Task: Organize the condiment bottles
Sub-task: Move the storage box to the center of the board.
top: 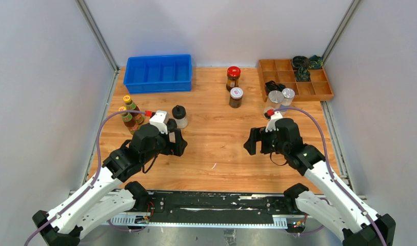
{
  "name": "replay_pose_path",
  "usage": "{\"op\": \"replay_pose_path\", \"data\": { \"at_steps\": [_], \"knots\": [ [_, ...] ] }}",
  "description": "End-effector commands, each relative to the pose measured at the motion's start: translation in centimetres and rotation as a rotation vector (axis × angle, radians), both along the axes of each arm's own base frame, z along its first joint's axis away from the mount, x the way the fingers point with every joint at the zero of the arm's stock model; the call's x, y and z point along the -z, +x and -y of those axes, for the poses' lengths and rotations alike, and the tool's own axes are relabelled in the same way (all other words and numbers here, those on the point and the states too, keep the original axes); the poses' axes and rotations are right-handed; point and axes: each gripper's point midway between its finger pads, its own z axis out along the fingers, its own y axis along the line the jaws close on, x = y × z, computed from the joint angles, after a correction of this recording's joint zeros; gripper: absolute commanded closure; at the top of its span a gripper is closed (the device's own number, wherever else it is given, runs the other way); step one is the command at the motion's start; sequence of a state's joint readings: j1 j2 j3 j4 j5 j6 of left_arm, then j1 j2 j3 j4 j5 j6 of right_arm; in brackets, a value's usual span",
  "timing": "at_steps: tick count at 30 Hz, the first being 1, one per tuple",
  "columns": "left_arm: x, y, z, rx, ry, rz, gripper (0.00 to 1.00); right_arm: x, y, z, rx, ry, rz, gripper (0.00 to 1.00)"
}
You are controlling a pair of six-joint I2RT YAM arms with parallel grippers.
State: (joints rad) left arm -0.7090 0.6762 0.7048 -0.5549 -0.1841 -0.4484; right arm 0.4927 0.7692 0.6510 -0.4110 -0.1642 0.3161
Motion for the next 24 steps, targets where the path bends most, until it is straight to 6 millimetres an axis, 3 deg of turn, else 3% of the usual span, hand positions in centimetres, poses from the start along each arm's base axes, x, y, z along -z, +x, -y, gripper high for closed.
{"op": "replay_pose_path", "data": {
  "at_steps": [1, 7, 11, 20, 24],
  "knots": [
    [-0.1, 0.3, -0.2, -0.017, -0.004, 0.008, 0.02, 0.2, 0.0, 0.1, -0.004, -0.01, 0.01, 0.03],
    [-1.8, 0.3, 0.3, -0.039, -0.077, 0.006, 0.05, -0.5, 0.6, 0.5, 0.03, -0.035, -0.002, 0.04],
    [-2.8, 1.3, 1.1, -0.048, -0.095, 0.02, 0.06, -1.2, 0.9, 0.7, 0.044, -0.058, -0.015, 0.04],
    [-7.6, 7.0, 1.3, -0.143, 0.061, 0.117, 0.04, -3.9, 0.3, 0.3, 0.009, -0.023, 0.02, 0.02],
    [-8.6, 10.1, 1.3, -0.181, 0.123, 0.084, 0.04, -5.1, 0.1, 0.6, 0.009, -0.017, 0.046, 0.01]
  ]
}}
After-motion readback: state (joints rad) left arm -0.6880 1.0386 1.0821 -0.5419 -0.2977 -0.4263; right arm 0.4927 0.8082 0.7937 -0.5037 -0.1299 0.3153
